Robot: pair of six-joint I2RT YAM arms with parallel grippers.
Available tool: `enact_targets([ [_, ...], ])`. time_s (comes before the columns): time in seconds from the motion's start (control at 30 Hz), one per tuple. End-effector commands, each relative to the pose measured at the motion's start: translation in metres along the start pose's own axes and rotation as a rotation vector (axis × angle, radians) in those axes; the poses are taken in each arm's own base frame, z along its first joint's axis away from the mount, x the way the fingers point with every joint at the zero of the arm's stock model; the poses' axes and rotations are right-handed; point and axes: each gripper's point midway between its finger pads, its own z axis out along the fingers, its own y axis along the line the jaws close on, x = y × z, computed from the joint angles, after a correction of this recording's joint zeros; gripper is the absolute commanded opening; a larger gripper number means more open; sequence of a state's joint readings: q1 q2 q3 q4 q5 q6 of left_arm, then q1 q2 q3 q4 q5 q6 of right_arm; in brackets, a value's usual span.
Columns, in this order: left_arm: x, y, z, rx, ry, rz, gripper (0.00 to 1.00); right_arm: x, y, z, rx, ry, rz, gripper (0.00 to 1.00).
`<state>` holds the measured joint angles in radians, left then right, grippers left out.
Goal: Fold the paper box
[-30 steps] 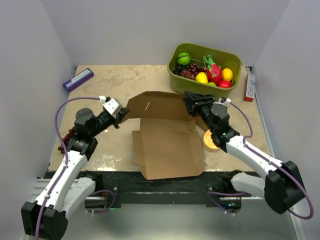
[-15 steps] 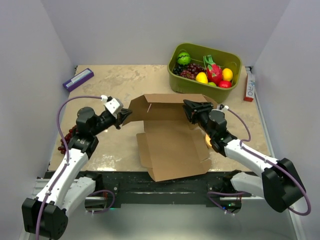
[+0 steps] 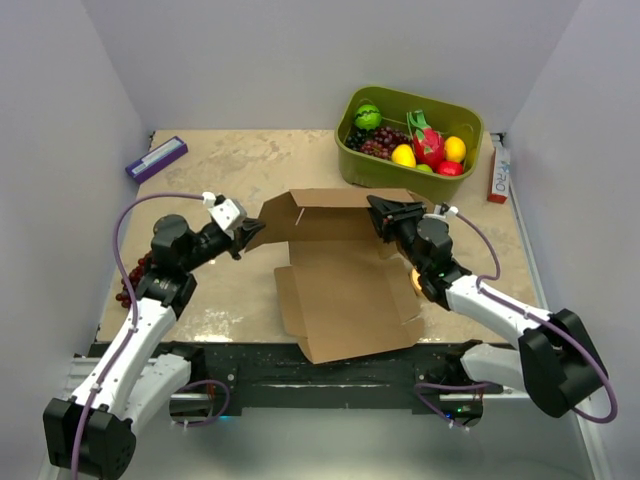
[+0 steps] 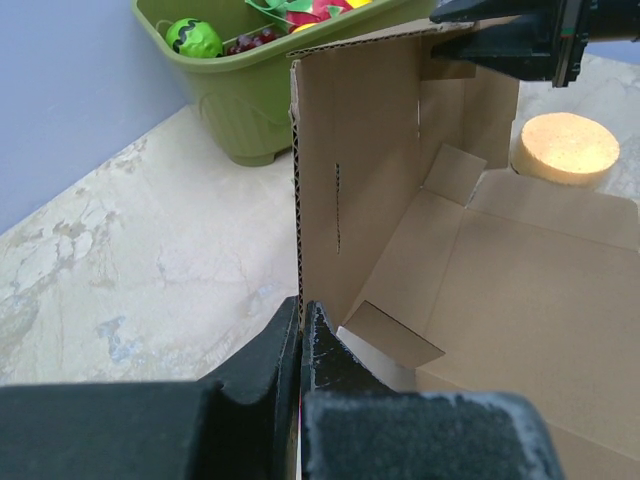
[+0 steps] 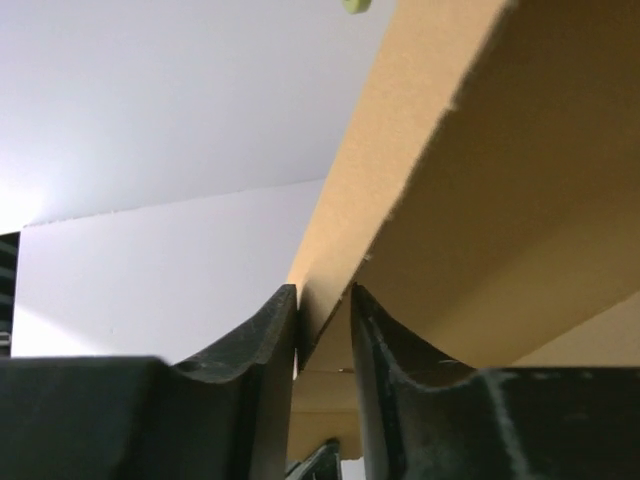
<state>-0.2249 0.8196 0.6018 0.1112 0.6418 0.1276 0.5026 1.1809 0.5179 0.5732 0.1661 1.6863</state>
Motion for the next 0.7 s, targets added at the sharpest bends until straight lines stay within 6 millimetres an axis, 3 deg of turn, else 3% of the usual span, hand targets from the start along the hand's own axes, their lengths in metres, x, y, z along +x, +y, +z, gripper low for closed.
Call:
enact_targets([
  [0.0,-0.024,-0.01,0.001,0.065,-0.087,0.085,0.0,-0.007,0.009,0.007,-0.046,-0.039,-0.026,0.19],
  [0.03,-0.024,-0.008,0.002,0.054,-0.085,0.082,0.0,-0.008,0.008,0.007,-0.044,-0.042,-0.029,0.11],
  [0.13,-0.018,0.01,0.003,-0.044,-0.049,0.056,0.0,-0.009,0.007,0.005,-0.043,-0.046,-0.039,0.0],
  [0.23,-0.009,0.026,0.005,-0.124,-0.01,0.021,0.04,-0.009,0.002,0.003,-0.035,-0.045,-0.04,0.0],
  [0.37,-0.001,0.029,0.012,-0.12,0.017,-0.041,0.11,-0.01,-0.005,0.0,-0.024,-0.043,-0.044,0.0],
  [0.47,0.014,0.043,0.018,-0.183,0.086,-0.105,0.29,-0.012,-0.012,-0.003,-0.015,-0.048,-0.036,0.0],
  [0.5,0.017,0.044,0.018,-0.192,0.101,-0.117,0.43,-0.013,-0.013,-0.004,-0.01,-0.052,-0.033,0.0],
  [0.6,0.008,0.044,0.019,-0.182,0.074,-0.115,0.63,-0.017,-0.017,-0.003,0.007,-0.074,-0.036,0.0],
  [0.67,-0.005,0.04,0.016,-0.174,0.033,-0.107,0.67,-0.019,-0.017,-0.002,0.012,-0.085,-0.039,0.0],
])
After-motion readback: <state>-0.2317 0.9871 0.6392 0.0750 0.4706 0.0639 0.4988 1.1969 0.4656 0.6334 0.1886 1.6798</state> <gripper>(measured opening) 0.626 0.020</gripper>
